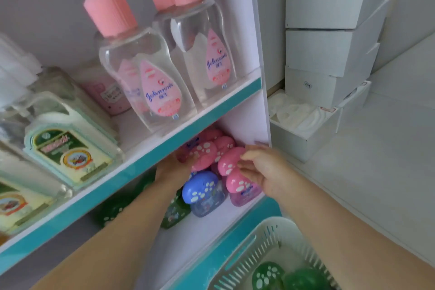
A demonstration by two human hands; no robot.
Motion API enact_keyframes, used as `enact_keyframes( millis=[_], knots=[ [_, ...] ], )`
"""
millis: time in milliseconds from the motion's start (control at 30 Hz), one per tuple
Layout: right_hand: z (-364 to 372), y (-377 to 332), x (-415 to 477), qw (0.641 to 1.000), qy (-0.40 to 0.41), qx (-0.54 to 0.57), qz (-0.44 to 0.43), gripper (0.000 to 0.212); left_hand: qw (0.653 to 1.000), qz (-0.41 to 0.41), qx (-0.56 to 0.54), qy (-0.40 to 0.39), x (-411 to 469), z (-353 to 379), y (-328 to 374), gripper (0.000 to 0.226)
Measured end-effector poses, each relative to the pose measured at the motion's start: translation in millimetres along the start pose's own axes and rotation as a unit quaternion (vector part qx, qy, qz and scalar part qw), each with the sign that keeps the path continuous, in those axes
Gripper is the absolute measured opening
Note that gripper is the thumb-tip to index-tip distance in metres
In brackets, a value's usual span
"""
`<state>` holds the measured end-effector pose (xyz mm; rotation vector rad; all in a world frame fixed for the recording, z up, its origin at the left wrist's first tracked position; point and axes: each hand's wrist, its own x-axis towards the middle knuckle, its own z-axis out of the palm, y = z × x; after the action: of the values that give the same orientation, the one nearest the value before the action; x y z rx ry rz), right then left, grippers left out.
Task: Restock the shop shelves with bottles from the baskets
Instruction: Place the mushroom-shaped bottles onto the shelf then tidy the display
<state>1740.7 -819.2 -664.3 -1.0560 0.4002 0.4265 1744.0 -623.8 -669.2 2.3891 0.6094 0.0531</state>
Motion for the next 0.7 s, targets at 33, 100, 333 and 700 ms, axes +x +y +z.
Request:
enact_keyframes(
  millis=[33,100,333,700],
  knots=[
    [-2.3,-0.8,-5.0,1.000,-0.001,-0.022,-0.003,0.039,1.000,0.009,0.010,0.014,-5.8,-1.0,3.4,0.050],
    [-10.3,-0.8,-16.3,0.997,-0.003,-0.074,-0.005,0.038,0.998,0.035,0.004,0.043,-20.3,-1.2,8.7,0.039],
    [-70.7,30.3,-42.0,0.951,0.037,-0.308,-0.007,0.036,0.986,0.166,-0.024,-0.004,-90.8,40.5,-2.0,0.034],
    [-147.7,122.6,-48.1,0.716,-0.052,-0.696,0.011,0.054,0.920,0.271,0.121,-0.256,-139.2,99.9,-19.5,0.038]
  ],
)
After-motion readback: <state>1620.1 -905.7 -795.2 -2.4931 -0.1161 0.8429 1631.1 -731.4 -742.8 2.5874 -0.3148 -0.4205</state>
